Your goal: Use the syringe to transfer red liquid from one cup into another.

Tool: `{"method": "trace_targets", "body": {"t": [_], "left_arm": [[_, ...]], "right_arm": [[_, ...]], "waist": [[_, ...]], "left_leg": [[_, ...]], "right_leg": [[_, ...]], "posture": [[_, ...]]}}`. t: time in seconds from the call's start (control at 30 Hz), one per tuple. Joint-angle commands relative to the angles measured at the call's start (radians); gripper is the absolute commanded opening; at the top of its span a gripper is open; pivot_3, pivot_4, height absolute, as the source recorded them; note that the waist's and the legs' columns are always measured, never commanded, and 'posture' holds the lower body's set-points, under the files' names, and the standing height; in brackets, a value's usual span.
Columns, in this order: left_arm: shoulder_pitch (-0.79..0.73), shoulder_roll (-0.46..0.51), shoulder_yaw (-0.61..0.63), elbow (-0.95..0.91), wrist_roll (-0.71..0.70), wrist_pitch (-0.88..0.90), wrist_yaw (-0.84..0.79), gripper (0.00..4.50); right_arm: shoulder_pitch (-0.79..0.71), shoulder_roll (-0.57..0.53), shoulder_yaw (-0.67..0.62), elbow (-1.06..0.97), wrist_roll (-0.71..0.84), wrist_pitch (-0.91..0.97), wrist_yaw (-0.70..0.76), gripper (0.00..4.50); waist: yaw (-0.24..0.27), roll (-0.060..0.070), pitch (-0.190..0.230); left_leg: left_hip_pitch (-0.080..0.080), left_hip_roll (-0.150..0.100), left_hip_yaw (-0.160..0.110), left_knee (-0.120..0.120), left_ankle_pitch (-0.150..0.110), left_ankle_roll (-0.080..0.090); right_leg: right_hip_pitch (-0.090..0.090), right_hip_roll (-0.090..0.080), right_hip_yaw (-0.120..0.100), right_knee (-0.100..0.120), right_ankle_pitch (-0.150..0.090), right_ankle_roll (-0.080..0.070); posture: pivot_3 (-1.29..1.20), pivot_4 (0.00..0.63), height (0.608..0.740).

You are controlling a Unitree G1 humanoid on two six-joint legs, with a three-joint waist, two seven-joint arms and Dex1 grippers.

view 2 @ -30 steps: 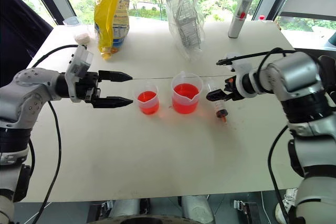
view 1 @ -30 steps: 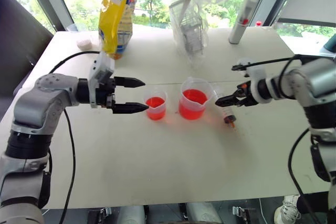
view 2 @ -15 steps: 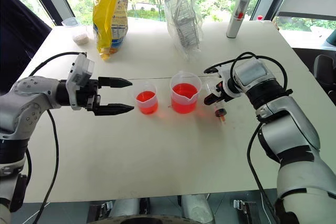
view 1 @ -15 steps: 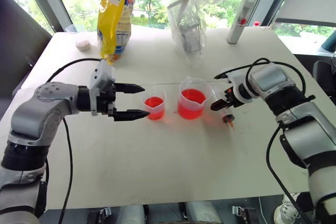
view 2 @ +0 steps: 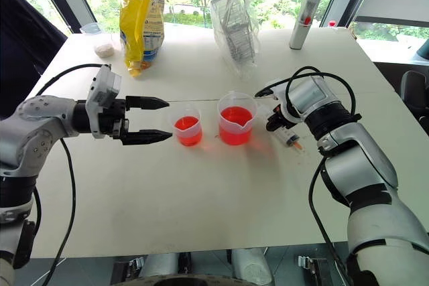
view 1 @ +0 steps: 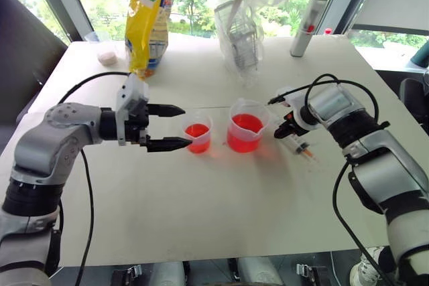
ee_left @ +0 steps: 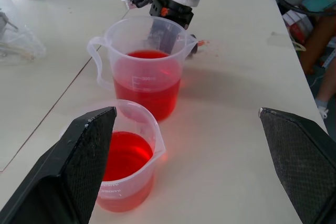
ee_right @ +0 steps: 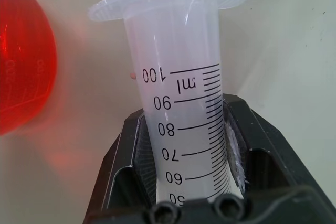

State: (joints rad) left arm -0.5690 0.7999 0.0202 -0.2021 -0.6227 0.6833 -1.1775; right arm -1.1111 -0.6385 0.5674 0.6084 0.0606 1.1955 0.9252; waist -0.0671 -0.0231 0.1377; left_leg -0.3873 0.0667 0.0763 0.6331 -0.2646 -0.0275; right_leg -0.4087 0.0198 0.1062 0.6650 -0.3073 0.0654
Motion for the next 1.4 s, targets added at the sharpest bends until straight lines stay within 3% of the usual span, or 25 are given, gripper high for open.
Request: {"method": "trace_targets", "body": {"t": [0.03, 0.13, 0.27, 0.37, 0.43, 0.57, 0.97, 1.4], "left_arm": [[-0.060, -0.005, -0.004, 0.038, 0.007, -0.032, -0.027, 4.50], [-0.122, -0.023, -0.032, 0.102, 0.024, -0.057, -0.059, 4.50], [-0.192, -0.044, -0.064, 0.182, 0.051, -0.092, -0.102, 4.50], [-0.263, -0.072, -0.090, 0.261, 0.079, -0.128, -0.136, 4.50], [-0.305, -0.091, -0.103, 0.309, 0.101, -0.153, -0.154, 4.50], [-0.392, -0.128, -0.108, 0.392, 0.119, -0.179, -0.180, 4.50], [-0.489, -0.173, -0.100, 0.488, 0.157, -0.217, -0.215, 4.50], [-0.592, -0.303, -0.114, 0.617, 0.211, -0.289, -0.201, 4.50]], "right_arm": [[0.051, -0.107, -0.100, -0.214, -0.009, 0.062, -0.045, 1.39], [0.149, -0.206, -0.264, -0.493, -0.011, 0.052, -0.123, 1.39], [0.233, -0.175, -0.507, -0.717, -0.002, -0.076, -0.272, 1.39], [0.250, -0.050, -0.684, -0.877, 0.074, -0.172, -0.339, 1.39], [0.261, 0.023, -0.720, -0.949, 0.090, -0.223, -0.387, 1.39], [0.274, 0.276, -0.815, -1.016, 0.209, -0.262, -0.492, 1.39], [0.577, 0.481, -0.677, -0.963, 0.228, -0.665, -0.503, 1.39], [0.730, 0.505, -0.575, -0.784, 0.169, -0.946, -0.505, 1.39]], "waist": [[0.006, 0.001, 0.000], [0.021, 0.002, 0.001], [0.017, 0.002, 0.001], [0.011, 0.002, 0.001], [0.009, 0.002, 0.001], [0.004, 0.002, 0.001], [0.006, 0.002, 0.001], [-0.002, 0.002, 0.001]], "left_leg": [[0.000, 0.000, 0.000, 0.000, 0.000, 0.000], [-0.003, -0.001, 0.000, 0.000, 0.000, 0.000], [-0.002, -0.001, 0.001, 0.000, 0.000, 0.000], [-0.001, 0.000, 0.001, -0.001, 0.000, 0.000], [0.000, 0.000, 0.000, -0.001, 0.000, 0.000], [0.000, 0.000, 0.000, 0.000, 0.000, 0.000], [-0.002, 0.000, 0.000, 0.001, 0.001, -0.001], [-0.001, -0.001, 0.000, 0.001, 0.001, -0.002]], "right_leg": [[0.000, 0.000, 0.000, 0.000, 0.000, 0.000], [-0.002, -0.002, 0.000, -0.001, 0.000, 0.000], [-0.002, 0.000, 0.001, -0.001, 0.000, 0.000], [-0.002, 0.002, 0.000, 0.000, 0.000, 0.000], [-0.001, 0.003, -0.001, 0.001, 0.000, 0.000], [0.000, 0.003, -0.001, 0.001, 0.000, 0.000], [0.000, 0.001, -0.001, 0.001, 0.000, 0.000], [0.000, 0.001, -0.001, 0.001, 0.000, 0.000]], "posture": [[0.00, 0.150, 0.739], [0.00, 0.150, 0.739], [0.00, 0.150, 0.739], [0.00, 0.150, 0.739], [0.00, 0.150, 0.739], [0.00, 0.150, 0.739], [0.00, 0.150, 0.739], [0.00, 0.150, 0.739]]}}
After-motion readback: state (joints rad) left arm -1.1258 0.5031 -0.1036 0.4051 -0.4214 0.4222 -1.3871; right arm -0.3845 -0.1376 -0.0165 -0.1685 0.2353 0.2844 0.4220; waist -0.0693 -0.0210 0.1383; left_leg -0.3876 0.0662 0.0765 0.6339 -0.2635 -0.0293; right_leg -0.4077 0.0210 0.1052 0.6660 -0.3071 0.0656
